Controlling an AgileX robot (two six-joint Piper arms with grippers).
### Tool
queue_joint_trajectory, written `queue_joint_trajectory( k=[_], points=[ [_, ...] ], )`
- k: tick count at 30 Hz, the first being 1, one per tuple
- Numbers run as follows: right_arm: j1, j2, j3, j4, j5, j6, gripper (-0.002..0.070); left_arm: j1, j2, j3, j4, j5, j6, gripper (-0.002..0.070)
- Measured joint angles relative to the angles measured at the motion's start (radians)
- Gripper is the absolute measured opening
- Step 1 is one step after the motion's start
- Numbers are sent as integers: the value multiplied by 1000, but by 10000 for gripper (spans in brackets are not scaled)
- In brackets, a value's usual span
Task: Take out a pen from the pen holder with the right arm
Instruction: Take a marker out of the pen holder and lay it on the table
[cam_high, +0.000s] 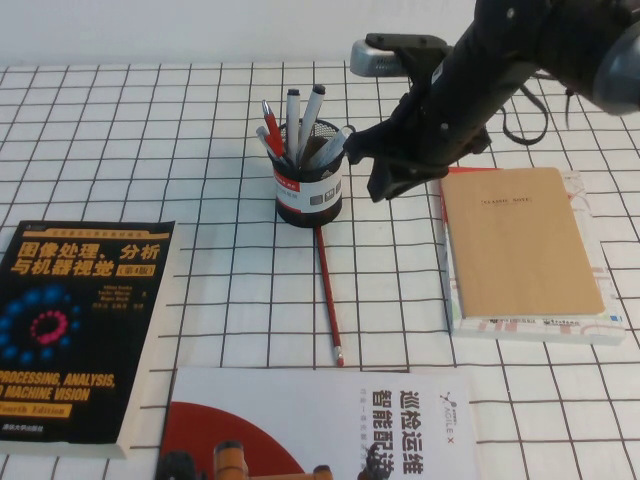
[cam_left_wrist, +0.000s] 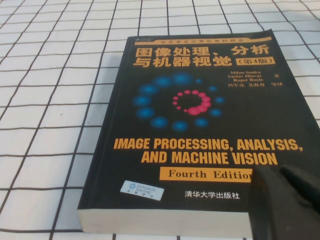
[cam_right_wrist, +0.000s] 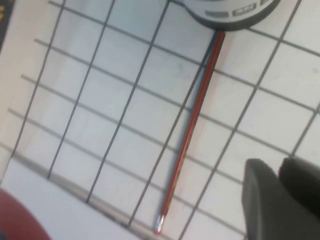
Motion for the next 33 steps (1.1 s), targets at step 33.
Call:
queue_joint_trajectory(
  k=[33],
  points=[
    [28,-1346,1186,-154,-259,14,-15,0,0,0,0,0,0,-3]
  ],
)
